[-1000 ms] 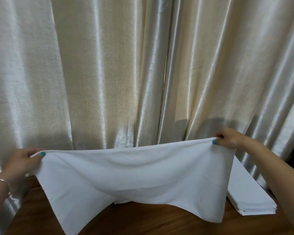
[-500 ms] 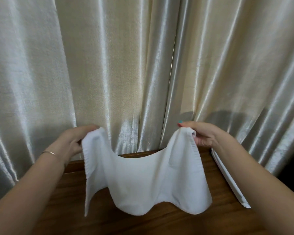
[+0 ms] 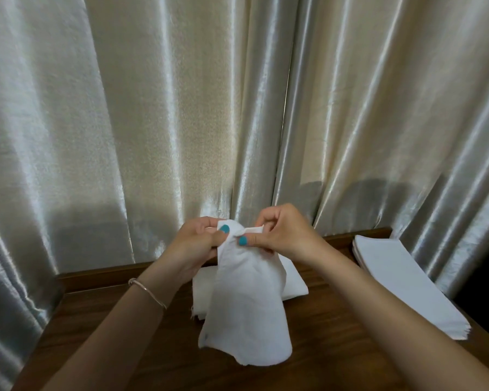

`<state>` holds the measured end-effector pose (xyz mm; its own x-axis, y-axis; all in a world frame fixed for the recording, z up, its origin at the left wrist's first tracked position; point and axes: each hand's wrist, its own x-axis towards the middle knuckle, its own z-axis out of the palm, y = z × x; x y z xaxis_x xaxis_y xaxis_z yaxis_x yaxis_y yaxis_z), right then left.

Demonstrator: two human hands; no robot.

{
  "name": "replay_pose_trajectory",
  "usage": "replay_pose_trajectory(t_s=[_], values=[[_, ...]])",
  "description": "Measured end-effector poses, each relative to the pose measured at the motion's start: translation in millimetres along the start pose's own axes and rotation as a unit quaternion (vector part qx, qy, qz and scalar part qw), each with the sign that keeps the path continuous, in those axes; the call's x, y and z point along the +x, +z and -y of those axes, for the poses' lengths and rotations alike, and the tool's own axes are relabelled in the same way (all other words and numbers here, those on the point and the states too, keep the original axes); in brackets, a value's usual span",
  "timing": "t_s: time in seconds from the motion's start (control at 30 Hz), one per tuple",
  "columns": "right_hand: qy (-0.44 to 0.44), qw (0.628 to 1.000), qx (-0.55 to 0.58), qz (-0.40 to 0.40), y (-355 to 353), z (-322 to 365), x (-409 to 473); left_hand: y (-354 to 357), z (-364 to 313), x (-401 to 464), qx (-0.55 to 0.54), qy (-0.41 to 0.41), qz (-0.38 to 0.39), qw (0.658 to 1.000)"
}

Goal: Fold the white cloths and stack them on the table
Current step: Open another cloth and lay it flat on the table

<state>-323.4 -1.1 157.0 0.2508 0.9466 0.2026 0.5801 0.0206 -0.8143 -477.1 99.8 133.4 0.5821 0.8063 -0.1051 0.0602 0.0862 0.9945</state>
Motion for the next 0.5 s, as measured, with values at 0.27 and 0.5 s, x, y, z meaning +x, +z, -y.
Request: replay_pose_trajectory(t_s=[0.27,0.5], values=[[-0.023,0.995,0.094,0.014,0,1,2,11,-4,-13,-0.006,0.060,0.025,0.998],[-0.009,0.989,0.148,-0.016,6,0,-2,12,-5,-24,-0.004,0.085,0.047,0.995]])
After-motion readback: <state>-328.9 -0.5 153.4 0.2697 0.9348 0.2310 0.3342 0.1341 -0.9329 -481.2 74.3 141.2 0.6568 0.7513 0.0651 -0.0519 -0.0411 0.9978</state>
